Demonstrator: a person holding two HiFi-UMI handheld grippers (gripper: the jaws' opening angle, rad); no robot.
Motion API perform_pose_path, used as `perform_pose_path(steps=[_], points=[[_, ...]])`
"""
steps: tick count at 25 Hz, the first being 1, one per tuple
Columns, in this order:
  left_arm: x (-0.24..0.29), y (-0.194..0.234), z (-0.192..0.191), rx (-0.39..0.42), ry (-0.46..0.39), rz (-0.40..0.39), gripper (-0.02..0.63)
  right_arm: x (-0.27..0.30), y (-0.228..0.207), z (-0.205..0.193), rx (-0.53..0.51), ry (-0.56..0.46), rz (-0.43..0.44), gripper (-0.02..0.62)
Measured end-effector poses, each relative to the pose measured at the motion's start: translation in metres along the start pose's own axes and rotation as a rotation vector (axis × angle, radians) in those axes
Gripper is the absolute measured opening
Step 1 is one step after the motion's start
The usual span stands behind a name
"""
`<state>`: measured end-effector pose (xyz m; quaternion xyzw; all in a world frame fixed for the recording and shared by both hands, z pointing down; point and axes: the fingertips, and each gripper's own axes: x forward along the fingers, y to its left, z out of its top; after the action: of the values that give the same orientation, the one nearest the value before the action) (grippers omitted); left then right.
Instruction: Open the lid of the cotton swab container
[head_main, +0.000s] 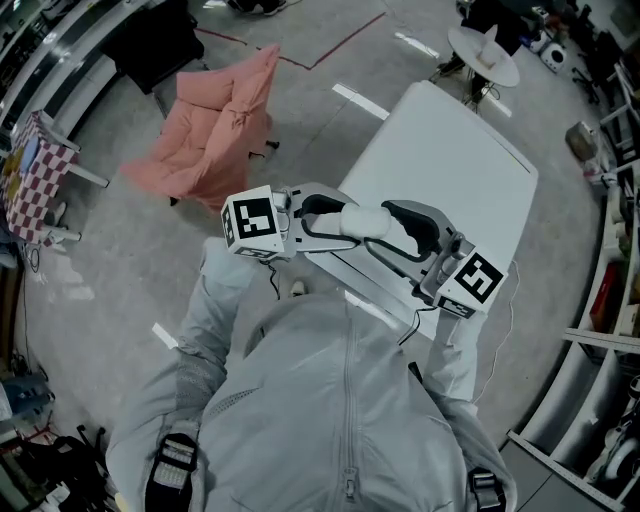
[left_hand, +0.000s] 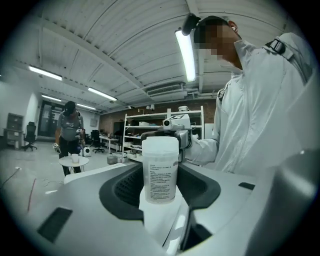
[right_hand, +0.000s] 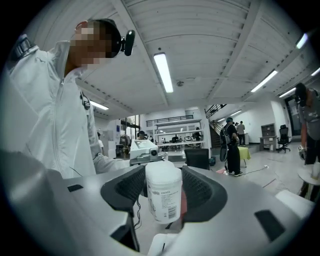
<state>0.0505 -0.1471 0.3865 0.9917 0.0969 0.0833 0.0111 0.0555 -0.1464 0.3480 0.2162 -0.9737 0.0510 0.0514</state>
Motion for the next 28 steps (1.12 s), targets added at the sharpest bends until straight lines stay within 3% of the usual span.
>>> perform_pose_path(steps=[8,11,18,28], points=[[0.008,-0.018,-0.01,0.027,0.053,-0.104,0.21,0.004,0.017,-0.01,-0.041,0.049,0.082,0.232],[0.011,-0.019,-0.012,0.03,0.056,-0.11,0.21,0.005,0.018,-0.015,-0.043,0.063,0.087,0.232],[0.015,-0.022,-0.011,-0.006,0.03,-0.118,0.21,-0.003,0.014,-0.016,0.104,0.021,0.113,0.234],[0.021,-0.022,-0.015,0.003,0.048,-0.117,0.212,-0.007,0.011,-0.021,0.159,0.006,0.111,0.234]])
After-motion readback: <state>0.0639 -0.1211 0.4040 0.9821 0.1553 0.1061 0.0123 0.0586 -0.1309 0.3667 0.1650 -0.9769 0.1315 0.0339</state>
